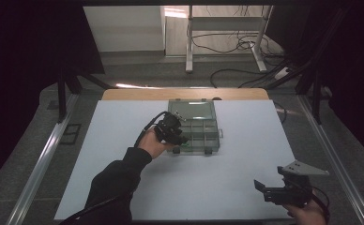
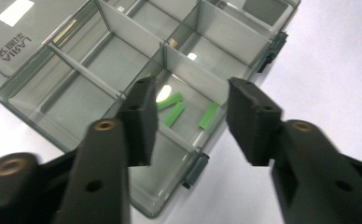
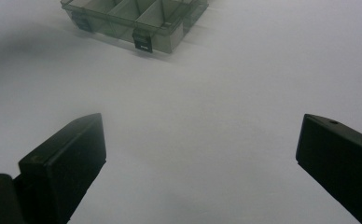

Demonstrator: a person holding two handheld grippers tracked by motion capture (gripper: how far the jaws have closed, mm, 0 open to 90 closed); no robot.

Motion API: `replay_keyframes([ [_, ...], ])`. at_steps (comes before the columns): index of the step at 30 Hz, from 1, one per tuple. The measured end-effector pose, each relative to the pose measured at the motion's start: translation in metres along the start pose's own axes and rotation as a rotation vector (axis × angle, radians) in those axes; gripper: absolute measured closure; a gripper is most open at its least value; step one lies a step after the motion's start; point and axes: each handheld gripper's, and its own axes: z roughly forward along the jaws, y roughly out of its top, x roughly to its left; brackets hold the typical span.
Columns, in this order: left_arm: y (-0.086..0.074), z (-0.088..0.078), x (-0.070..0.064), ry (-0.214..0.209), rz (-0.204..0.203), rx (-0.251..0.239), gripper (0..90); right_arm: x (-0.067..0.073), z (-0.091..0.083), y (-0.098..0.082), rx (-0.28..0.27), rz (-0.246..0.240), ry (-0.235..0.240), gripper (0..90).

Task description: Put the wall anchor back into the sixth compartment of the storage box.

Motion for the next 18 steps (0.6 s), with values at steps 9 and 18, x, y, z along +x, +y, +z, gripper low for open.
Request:
replay_keyframes([
  [9, -0.014, -0.023, -0.004, -0.009, -0.024, -0.064, 25.9, 0.000, 0.000, 0.000, 0.002, 0.001, -0.002, 1.6],
  [18, -0.037, -0.040, -0.008, -0.026, -0.072, -0.124, 9.6, 0.000, 0.000, 0.000, 0.004, 0.000, -0.002, 1.6],
])
